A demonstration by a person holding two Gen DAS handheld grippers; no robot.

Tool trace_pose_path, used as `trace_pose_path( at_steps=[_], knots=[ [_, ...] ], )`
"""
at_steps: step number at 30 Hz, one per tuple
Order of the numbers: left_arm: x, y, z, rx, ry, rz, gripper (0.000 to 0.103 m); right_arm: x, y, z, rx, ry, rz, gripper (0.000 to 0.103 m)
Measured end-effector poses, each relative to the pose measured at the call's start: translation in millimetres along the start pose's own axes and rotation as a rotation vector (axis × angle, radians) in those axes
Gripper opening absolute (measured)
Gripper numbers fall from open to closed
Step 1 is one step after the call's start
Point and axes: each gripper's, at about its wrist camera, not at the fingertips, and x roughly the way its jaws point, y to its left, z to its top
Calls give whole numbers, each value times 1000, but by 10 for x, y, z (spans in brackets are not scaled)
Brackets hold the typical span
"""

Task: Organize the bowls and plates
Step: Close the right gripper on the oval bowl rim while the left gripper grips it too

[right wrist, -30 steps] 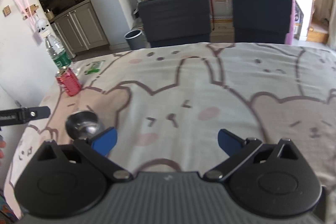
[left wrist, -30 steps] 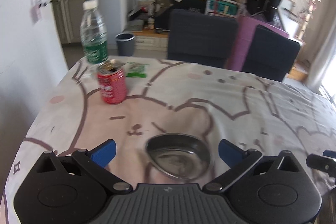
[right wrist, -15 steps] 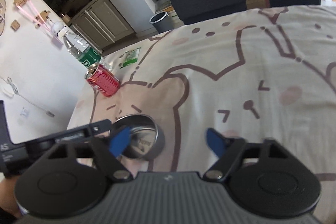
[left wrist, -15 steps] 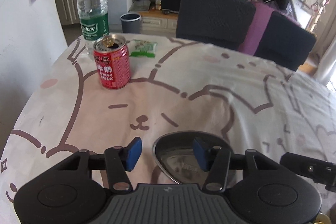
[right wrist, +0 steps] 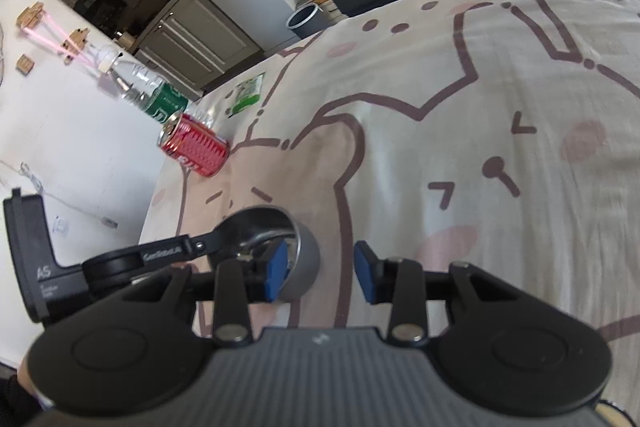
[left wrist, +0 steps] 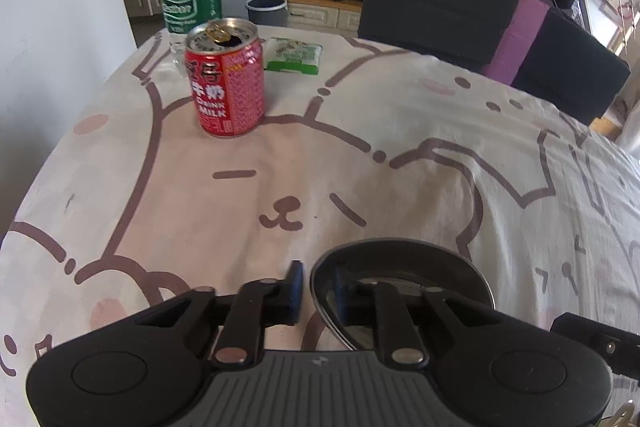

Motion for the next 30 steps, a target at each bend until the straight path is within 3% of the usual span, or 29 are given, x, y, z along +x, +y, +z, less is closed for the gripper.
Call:
trace_pose_path(
  at_steps=[6,10,16,17,18,20,30],
  knots=[
    [-5,-50,-35,14,22,-38,5,10,14,-56,14,11,40,44],
    [-25,-152,-77,54,37,-67,5,29,2,-63,-1,-12,1,45],
    [-51,-319,-145,122,66,-89,5,137,-86,-141,8,27,-45,44],
    [-60,-333,-156,126,69,-90,5,153,-98,-147,20,39,-46,40],
    [-67,-342,-164,128,67,-94,5,174,-98,-150,24,54,-57,25],
    [-91,-358,-178,135,59,-94,5,206,-83,-163,17,81,-81,15],
    [-441,-445,-142,118,-50,-116,4,50,-1,-118,-46,34,-114,6]
  ],
)
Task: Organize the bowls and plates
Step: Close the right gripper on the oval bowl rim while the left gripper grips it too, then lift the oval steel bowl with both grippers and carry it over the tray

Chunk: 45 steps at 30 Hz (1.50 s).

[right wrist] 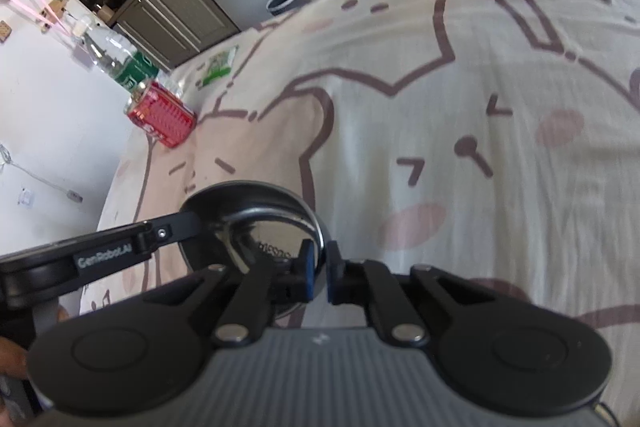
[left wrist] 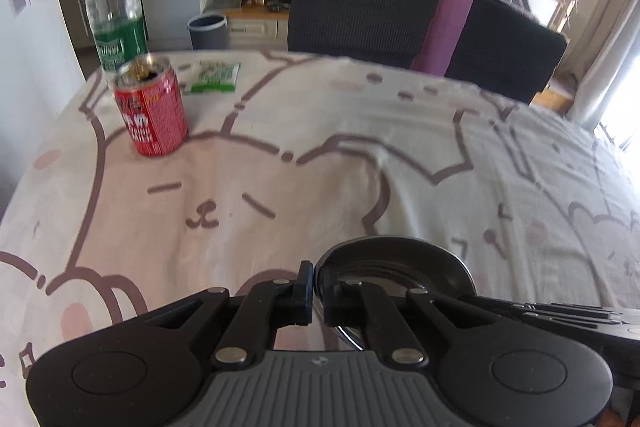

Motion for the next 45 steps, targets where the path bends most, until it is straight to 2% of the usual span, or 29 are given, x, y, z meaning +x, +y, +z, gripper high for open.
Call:
trace_pose_path(
  at_steps=[11,20,26,36,45],
  knots=[
    [-529,-466,-3,38,-147,-44,4,-646,-106,15,-34,-97,2,5],
    [-863,-974,-96,119,-202,-113,4,-1230,-356,-92,-35,-157,-9,5],
    [-971,-1383,-194,170,-198,-178,4,-1667,-640,-216,-22,-190,-23,5],
    [-971,-2191,-415,266,-172,-274,4,-2231,-1185,-513,30,-212,-111,5],
    [-868,-2861,-784,414,-107,-333,4,-2612,-1713,-827,85,-195,-182,6]
  ],
)
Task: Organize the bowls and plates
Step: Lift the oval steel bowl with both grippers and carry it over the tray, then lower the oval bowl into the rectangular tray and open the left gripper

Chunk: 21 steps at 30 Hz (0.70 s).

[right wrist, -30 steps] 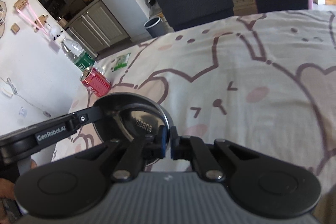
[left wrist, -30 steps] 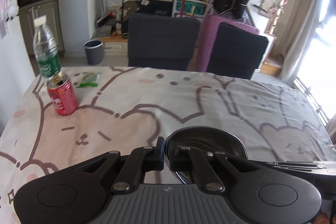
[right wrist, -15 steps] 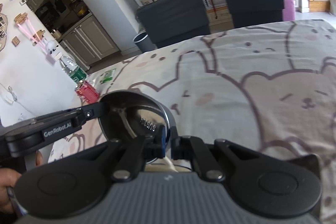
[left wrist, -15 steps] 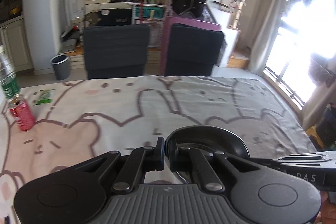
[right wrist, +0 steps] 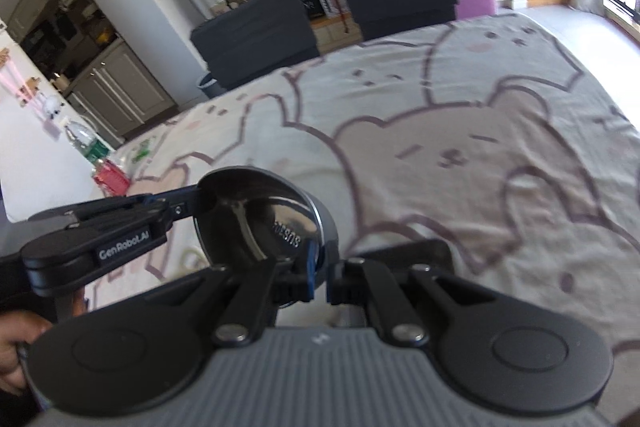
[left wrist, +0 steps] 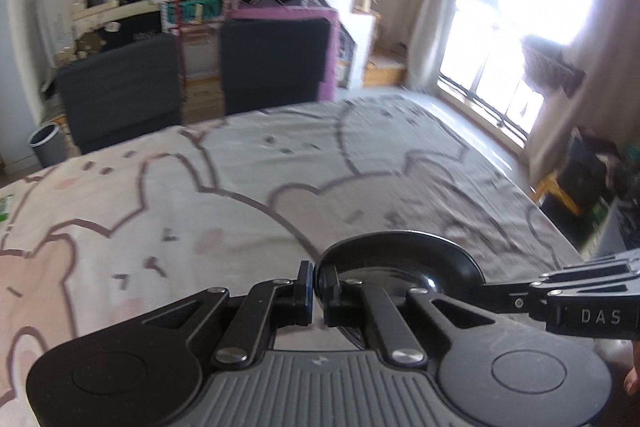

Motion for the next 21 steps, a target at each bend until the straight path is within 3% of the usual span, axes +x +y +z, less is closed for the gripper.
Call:
trace_pose_path(
  at_steps=[10,21],
  knots=[
    [425,-436,-171,82,120,-34,5,-101,-561,-334,62,97,-45,6],
    [739,-631,-264,164,196,-9,6,170,-659,-459,39,222,-68,8]
  ],
)
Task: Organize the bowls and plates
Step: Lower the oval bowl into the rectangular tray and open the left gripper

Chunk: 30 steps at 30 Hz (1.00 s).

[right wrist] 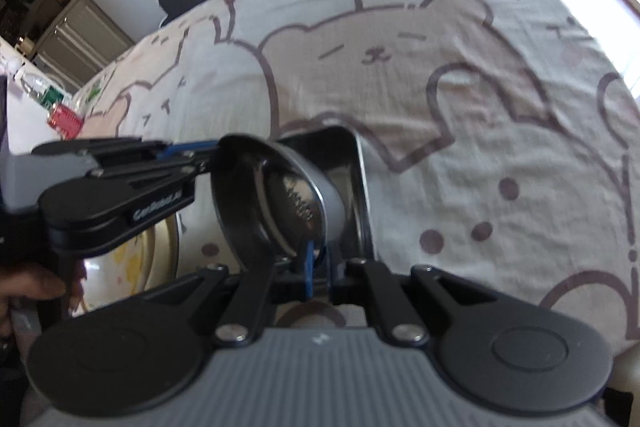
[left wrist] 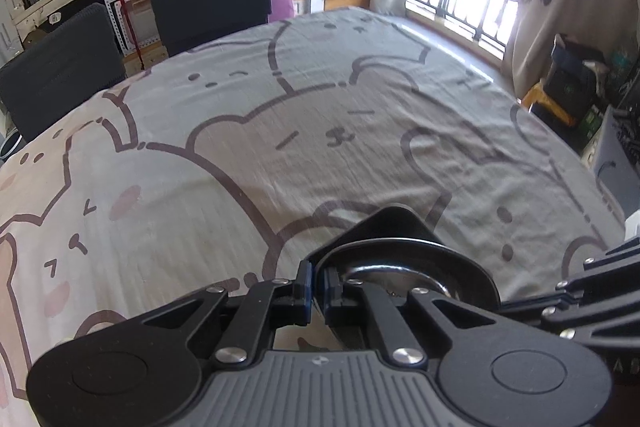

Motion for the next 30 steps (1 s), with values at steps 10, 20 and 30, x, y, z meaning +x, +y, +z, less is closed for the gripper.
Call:
trace_pose_path(
  at_steps=[10,20,30],
  knots=[
    [150,-61,10,29,32,-9,8,189,44,-45,-46,71,-44,10],
    [290,-77,23,31,51,-15,10,278,8,3,-43,95,-65,13],
    [161,28,62,-18,-5,-29,36,203,-22,102,-27,76,-72,31]
  ],
)
